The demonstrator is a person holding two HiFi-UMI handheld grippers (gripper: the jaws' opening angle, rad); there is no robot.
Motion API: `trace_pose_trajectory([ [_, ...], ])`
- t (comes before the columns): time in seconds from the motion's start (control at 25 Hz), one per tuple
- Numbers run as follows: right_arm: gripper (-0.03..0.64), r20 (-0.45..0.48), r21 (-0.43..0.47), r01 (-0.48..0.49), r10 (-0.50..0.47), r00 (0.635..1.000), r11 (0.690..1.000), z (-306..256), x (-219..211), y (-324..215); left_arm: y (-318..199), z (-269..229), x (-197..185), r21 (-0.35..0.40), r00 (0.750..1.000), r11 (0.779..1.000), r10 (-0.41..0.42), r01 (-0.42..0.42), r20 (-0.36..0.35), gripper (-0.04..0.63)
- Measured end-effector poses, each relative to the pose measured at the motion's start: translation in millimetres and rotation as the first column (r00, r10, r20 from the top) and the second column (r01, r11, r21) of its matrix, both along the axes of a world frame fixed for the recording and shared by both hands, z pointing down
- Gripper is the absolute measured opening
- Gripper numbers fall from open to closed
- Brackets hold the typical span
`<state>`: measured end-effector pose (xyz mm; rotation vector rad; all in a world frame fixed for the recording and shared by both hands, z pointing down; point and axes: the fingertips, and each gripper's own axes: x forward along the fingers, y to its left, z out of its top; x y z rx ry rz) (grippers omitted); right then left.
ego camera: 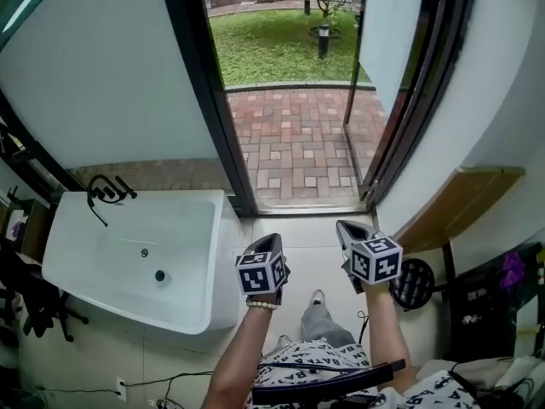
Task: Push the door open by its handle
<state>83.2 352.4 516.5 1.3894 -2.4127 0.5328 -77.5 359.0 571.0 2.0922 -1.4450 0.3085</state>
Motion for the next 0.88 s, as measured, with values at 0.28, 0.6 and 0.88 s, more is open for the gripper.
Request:
trace_pose_trajectory([
  [0.28,0.014,-0.044,0.03,-0.012,0.013,0.999,0.999,-13,0,34,24,-5,8,0.01,0.999,1.0,0.025,-0.024,-0.023,-0.012],
  [0.6,0.014,-0.054,0.049,-0.01,0.012,0.998,0.999,-19,8,48,32,-14,22,0.035,0.999,0.999,0.037,-0.036,-0.031,-0.012],
  [0.88,0.014,-0.062,0.059,0.013,-0.009,0.998,0.998,-23,-5,42,31,-15,16,0.036,0.999,0.999,0.034,-0.032,-0.032,-0.012],
])
